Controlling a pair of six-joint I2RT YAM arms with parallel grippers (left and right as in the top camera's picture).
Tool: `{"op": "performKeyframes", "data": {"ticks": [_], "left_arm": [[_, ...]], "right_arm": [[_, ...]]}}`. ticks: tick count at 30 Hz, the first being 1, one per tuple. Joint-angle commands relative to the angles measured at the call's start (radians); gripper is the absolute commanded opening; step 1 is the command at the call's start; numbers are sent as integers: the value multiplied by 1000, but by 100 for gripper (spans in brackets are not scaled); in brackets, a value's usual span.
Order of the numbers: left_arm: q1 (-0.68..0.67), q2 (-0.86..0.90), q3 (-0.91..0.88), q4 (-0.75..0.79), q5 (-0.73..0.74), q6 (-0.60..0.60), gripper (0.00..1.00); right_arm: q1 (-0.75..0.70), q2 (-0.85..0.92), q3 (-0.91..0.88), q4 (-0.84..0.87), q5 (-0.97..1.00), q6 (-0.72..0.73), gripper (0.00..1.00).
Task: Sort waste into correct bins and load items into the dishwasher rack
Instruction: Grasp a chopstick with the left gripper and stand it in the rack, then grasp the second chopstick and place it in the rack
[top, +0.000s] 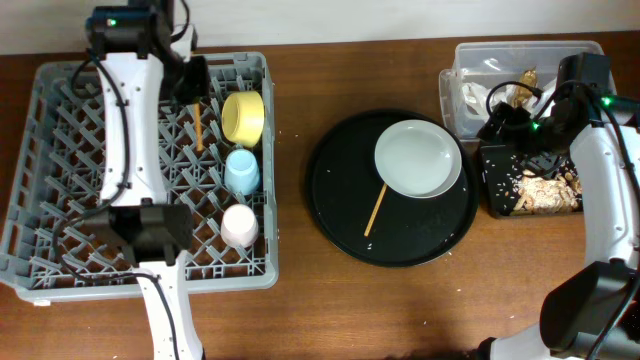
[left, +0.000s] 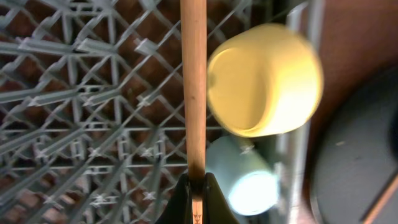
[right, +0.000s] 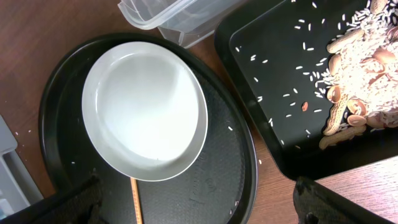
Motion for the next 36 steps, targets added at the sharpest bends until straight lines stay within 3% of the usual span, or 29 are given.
{"op": "performKeyframes", "data": {"ticks": [1, 3, 5, 6, 8, 9, 13, 16, 19, 21, 23, 27, 32, 36], "left_arm": [[50, -32, -118, 19, -16, 167, 0], [33, -32, -243, 115, -14, 256, 0], [30, -32, -343, 188, -15, 255, 0], [30, -32, -402, 223, -15, 254, 6], [30, -32, -435, 232, -13, 235, 39], [29, -33, -425, 234, -12, 201, 48], [-20, -90, -267, 100, -4, 168, 49], [-152, -211, -234, 66, -5, 159, 49], [-298, -230, -241, 66, -5, 71, 49], [-383, -215, -303, 130, -4, 10, 49], [-473, -190, -476, 267, 6, -32, 49], [-597, -179, -761, 542, 75, -31, 48], [-734, -145, -911, 765, 55, -31, 49], [-778, -106, -912, 777, -39, -23, 49]], "right_arm": [[0, 3, 17, -1, -5, -3, 98], [0, 3, 17, -1, -5, -3, 99], [0, 3, 17, -1, -5, -3, 99], [0, 3, 17, -1, -5, -3, 98], [0, 3, 17, -1, -5, -3, 98], [0, 3, 17, -1, -5, -3, 98], [0, 3, 17, -1, -5, -3, 99], [0, 3, 17, -1, -5, -3, 99], [0, 3, 17, -1, -5, -3, 99], [0, 3, 17, -1, -5, -3, 98], [0, 3, 17, -1, -5, -3, 98], [0, 3, 17, -1, -5, -3, 99], [0, 3, 17, -1, -5, -3, 98], [0, 3, 17, -1, -5, -3, 98]]}}
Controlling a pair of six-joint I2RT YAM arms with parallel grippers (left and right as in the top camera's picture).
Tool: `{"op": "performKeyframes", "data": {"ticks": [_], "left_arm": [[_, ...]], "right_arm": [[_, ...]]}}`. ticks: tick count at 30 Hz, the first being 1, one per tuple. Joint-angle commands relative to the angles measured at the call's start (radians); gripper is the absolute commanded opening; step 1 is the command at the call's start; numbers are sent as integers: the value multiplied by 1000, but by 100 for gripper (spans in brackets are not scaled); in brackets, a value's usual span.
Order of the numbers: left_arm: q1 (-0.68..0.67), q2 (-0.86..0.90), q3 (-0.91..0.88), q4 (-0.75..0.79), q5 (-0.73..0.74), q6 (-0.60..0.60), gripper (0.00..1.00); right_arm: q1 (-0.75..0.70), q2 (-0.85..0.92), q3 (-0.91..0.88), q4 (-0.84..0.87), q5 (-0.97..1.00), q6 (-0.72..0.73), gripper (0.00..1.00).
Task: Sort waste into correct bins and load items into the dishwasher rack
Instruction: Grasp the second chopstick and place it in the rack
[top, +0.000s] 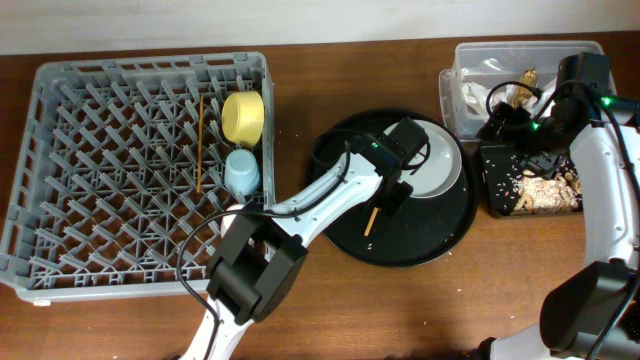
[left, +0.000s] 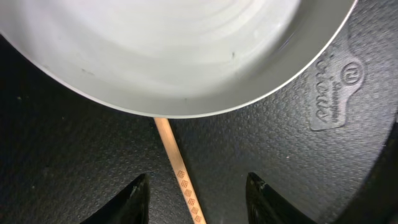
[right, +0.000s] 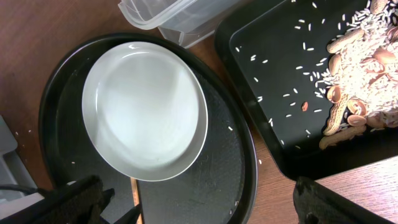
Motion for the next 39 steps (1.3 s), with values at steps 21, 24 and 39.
{"op": "performKeyframes", "data": {"ticks": [21, 24, 39], "left_arm": [[13, 107, 19, 43, -60, 100, 0], [50, 106, 97, -79, -136, 99, 0], [632, 106, 827, -764, -171, 20, 0]], "right_arm": [[0, 3, 17, -1, -5, -3, 98], [0, 3, 17, -1, -5, -3, 98], [0, 3, 17, -1, -5, -3, 98]]}}
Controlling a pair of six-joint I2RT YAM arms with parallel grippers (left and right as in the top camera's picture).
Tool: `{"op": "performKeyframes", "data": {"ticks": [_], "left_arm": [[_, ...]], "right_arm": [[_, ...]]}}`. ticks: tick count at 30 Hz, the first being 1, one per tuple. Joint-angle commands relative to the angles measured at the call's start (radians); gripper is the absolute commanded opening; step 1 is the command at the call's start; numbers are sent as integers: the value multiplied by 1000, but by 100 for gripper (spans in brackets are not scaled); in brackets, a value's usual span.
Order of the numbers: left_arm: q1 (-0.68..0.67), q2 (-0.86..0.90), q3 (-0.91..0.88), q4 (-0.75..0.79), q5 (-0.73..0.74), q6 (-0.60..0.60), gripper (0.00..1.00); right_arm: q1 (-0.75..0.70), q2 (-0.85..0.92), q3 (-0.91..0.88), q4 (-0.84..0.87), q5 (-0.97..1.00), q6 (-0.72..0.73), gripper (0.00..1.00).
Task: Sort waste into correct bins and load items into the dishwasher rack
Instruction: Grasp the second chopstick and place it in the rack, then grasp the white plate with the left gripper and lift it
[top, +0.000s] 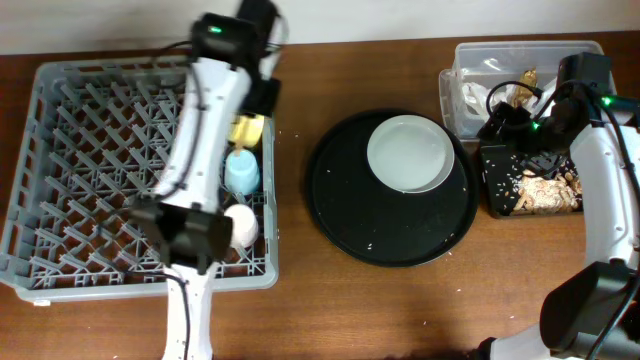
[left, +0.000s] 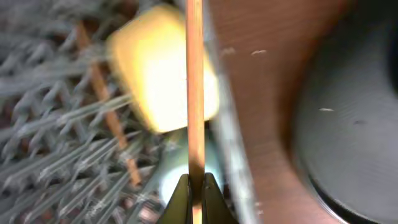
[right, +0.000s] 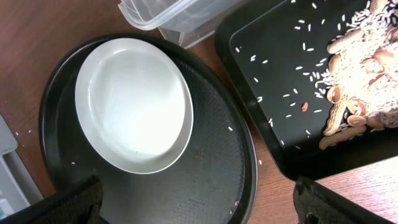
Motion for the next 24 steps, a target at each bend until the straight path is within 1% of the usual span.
{"op": "performKeyframes", "data": {"ticks": [1, 2, 4, 6, 8, 9, 10, 11, 12, 14, 15, 17, 18, 19, 20, 21, 22, 24], "left_arm": [[159, -4, 19, -3, 21, -35, 0], [205, -2, 5, 11, 22, -38, 0], [231, -2, -37, 24, 21, -84, 0], [232, -2, -136, 85, 21, -83, 0], [232, -2, -279, 169, 21, -83, 0], [232, -2, -339, 203, 20, -83, 6], [234, -2, -361, 213, 18, -83, 12], [237, -2, -369, 215, 18, -83, 22], [236, -2, -369, 218, 18, -82, 40], [230, -5, -367, 207, 36, -79, 43], [208, -24, -353, 193, 114, -24, 43], [133, -69, -307, 212, 174, -7, 44], [80, -86, -300, 246, 200, -8, 46], [-22, -86, -301, 308, 233, -8, 48], [-74, -82, -301, 344, 233, -8, 50], [-158, -79, -304, 413, 228, -8, 51], [-220, -79, -304, 454, 175, -8, 54], [-298, -79, -304, 482, 131, -8, 55]], "right_arm": [[0, 3, 16, -1, -5, -3, 98], [0, 3, 16, -1, -5, -3, 98], [0, 3, 16, -1, -5, -3, 98], [0, 3, 16, -1, -5, -3, 98], [0, 3, 16, -1, -5, -3, 99], [0, 3, 16, -1, -5, -3, 98], [0, 3, 16, -1, -5, -3, 99], [0, 3, 16, -1, -5, -3, 98], [0, 3, 16, -1, -5, -3, 98], [0, 3, 16, -1, -5, -3, 98], [0, 3, 16, -1, -5, -3, 98], [0, 3, 16, -1, -5, -3, 98], [0, 3, 16, -1, -5, -3, 98], [0, 3, 16, -1, -5, -3, 98], [0, 3, 16, -1, -5, -3, 98], [0, 3, 16, -1, -5, -3, 98], [0, 3, 16, -1, -5, -3, 98], [0, 3, 16, -1, -5, -3, 98]]}}
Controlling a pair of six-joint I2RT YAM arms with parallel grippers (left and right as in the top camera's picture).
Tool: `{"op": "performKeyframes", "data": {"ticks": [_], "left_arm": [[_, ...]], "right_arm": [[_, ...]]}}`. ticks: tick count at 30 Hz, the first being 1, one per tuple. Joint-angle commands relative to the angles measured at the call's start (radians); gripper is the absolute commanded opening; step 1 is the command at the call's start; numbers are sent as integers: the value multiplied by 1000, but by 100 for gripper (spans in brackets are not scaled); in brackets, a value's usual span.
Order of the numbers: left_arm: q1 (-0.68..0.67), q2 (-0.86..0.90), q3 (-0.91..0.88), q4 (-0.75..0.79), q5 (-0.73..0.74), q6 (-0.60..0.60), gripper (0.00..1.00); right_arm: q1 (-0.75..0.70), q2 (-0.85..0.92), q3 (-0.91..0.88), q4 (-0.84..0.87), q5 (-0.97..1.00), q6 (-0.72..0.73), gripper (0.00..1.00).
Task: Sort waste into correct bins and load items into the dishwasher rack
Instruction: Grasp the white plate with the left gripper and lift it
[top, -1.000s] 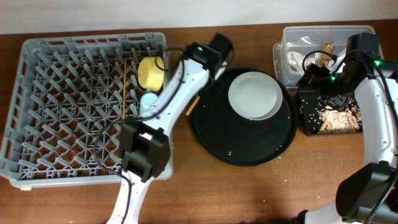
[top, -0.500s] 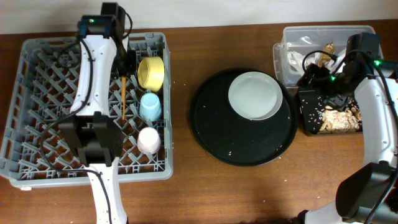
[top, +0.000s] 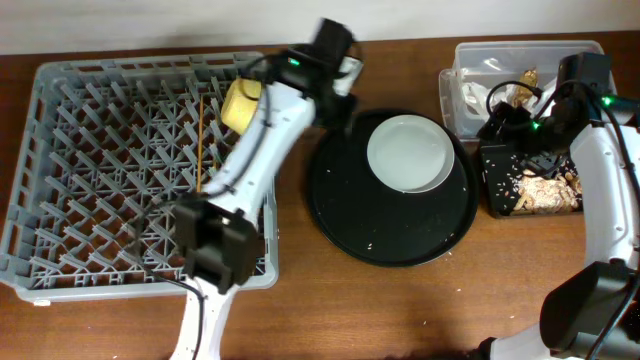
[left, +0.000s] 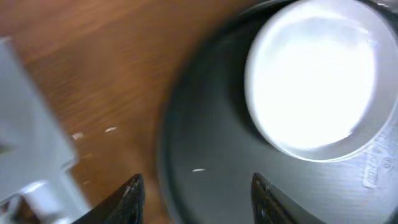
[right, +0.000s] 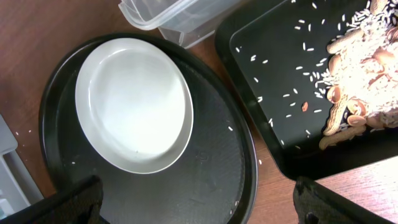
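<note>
A white bowl (top: 405, 152) sits at the back of the round black tray (top: 390, 225). My left gripper (top: 335, 100) hovers open and empty over the tray's left rim; its wrist view shows the bowl (left: 314, 81), the tray (left: 205, 155) and the open gripper (left: 198, 199). The grey dishwasher rack (top: 50, 70) holds a yellow cup (top: 241, 103) and a wooden chopstick (top: 201, 140). My right gripper (top: 508, 122) stays open by the bins, seen open and empty (right: 199, 208) above the bowl (right: 134, 102).
A black bin (top: 530, 185) with rice and peanuts sits right of the tray, and a clear plastic container (top: 480, 70) of scraps stands behind it. My left arm crosses the rack's right side and hides what is under it. Rice grains dot the tray.
My left gripper was shut on a chopstick over the rack beside the yellow cup. It is now open and empty over the tray's left rim. The right arm has not moved.
First my left gripper held a chopstick over the rack while another lay on the tray. Then that one lay in the rack and the gripper was open over the tray's chopstick. Later it held it at the rack, and the bowl had shifted. Now the gripper is empty.
</note>
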Motion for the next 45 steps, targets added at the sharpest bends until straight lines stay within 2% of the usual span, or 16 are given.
{"op": "performKeyframes", "data": {"ticks": [1, 5, 8, 15, 17, 20, 21, 28, 33, 35, 37, 39, 40, 42, 44, 45], "left_arm": [[-86, -26, 9, 32, -53, 15, 55], [-109, 73, 9, 69, -47, -49, 55], [-117, 183, 9, 84, 53, -53, 55], [-135, 298, 9, 101, 68, -74, 53], [-137, 298, 9, 112, 68, -74, 29], [-137, 298, 9, 113, 68, -74, 0], [-136, 294, 16, 108, 67, -74, 0], [41, 68, 352, -211, -245, -74, 0], [127, -119, 359, -465, -569, -77, 0], [165, -192, 348, -490, -599, -108, 0], [212, -291, 293, -490, -594, -109, 0], [248, -420, 110, -490, -627, -194, 0], [276, -539, -107, -490, -749, -340, 0], [291, -622, -303, -473, -837, -465, 0], [291, -632, -464, -358, -885, -467, 0], [289, -632, -591, -244, -926, -466, 0]], "right_arm": [[0, 3, 15, -1, -5, -3, 98], [0, 3, 15, -1, -5, -3, 99], [0, 3, 15, -1, -5, -3, 98], [0, 3, 15, -1, -5, -3, 99], [0, 3, 15, -1, -5, -3, 98], [0, 3, 15, -1, -5, -3, 98], [0, 3, 15, 0, -5, -3, 98], [0, 3, 15, -1, -5, -3, 98], [0, 3, 15, 0, -5, -3, 98], [0, 3, 15, -1, -5, -3, 98], [0, 3, 15, 0, -5, -3, 98], [0, 3, 15, 0, -5, -3, 98], [0, 3, 15, -1, -5, -3, 98], [0, 3, 15, -1, -5, -3, 98], [0, 3, 15, -1, -5, -3, 98], [0, 3, 15, 0, -5, -3, 99]]}}
